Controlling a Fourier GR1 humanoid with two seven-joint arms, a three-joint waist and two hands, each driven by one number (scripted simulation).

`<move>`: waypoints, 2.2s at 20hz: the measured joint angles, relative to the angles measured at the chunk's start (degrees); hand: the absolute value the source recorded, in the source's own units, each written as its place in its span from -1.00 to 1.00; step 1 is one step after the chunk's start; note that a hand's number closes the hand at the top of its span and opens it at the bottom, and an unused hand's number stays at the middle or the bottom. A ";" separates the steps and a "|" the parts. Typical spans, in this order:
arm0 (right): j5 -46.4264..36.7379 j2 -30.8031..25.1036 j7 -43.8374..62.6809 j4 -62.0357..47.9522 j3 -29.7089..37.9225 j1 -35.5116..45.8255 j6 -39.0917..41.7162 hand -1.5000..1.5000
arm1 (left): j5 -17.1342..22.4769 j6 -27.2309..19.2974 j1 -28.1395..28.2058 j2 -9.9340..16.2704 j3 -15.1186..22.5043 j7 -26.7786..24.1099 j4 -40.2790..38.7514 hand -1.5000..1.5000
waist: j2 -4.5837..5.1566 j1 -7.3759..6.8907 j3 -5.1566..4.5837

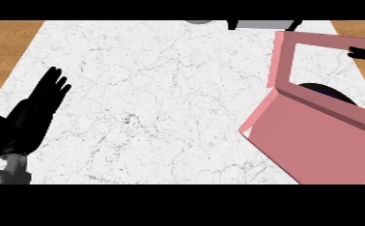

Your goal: Pick the eggplant from the plate and place it in the cardboard box

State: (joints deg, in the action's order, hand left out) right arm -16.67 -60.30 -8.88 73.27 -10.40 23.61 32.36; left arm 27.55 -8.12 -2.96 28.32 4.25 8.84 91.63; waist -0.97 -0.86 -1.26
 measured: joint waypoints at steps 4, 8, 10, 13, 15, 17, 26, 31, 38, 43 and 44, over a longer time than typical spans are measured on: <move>-2.14 0.43 -0.09 -1.55 -0.53 0.12 0.31 -1.00 | -0.18 -0.22 0.88 -0.60 0.04 0.49 0.91 0.00 | -0.11 0.10 -0.08; -3.81 1.39 -0.76 -3.58 -0.68 0.93 0.41 -1.00 | -0.36 0.15 1.45 -0.85 -0.61 0.09 0.58 0.00 | -0.11 0.18 -0.12; -4.36 1.99 -1.43 -4.38 -0.57 1.33 0.29 -1.00 | -0.68 0.39 0.94 -0.82 -0.72 0.09 0.22 0.00 | -0.11 0.32 -0.16; -5.00 2.65 -2.60 -5.13 -0.28 1.66 0.16 -1.00 | -0.49 0.32 0.45 -0.41 -1.40 1.29 0.75 0.00 | -0.16 0.44 -0.16; -5.45 3.18 -2.80 -4.86 -0.22 2.06 0.20 -1.00 | -0.56 0.59 0.54 -0.34 -1.63 1.45 0.78 0.00 | -0.21 0.53 -0.17; -6.25 4.09 -3.10 -5.32 -0.14 2.46 -0.63 -1.00 | -0.92 0.86 -0.08 -0.60 -1.63 1.07 0.05 0.00 | -0.24 0.64 -0.28; -10.39 5.10 -3.22 -5.00 -0.59 2.12 -2.38 -1.00 | -1.71 1.09 0.97 -1.74 -1.80 0.40 -0.33 0.00 | -0.53 0.71 -0.55; -11.88 5.94 -1.49 -4.31 -0.71 1.94 -2.43 -1.00 | -1.91 1.56 1.31 -1.83 -2.11 0.10 -0.41 0.00 | -0.78 0.85 -0.75; -14.37 6.64 -0.28 -5.86 -0.97 2.45 -2.28 -1.00 | -2.64 0.94 -0.13 -2.77 -1.53 0.95 -0.46 0.00 | -0.64 0.75 -0.78; -16.14 6.87 -0.69 -7.12 -1.09 1.83 -2.93 -1.00 | -2.57 1.19 -0.12 -2.78 -1.67 1.53 -0.04 0.00 | -0.72 0.63 -0.82; -16.30 6.98 -0.50 -7.17 -1.09 1.98 -2.66 -1.00 | -2.51 1.27 -0.22 -2.80 -1.79 1.56 -0.08 0.00 | -0.70 0.66 -0.81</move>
State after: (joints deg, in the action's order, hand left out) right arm -32.97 -53.32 -9.38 66.11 -11.49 25.59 29.70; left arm 25.04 -6.85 -3.18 25.52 2.46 10.40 91.54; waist -1.67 -0.20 -2.07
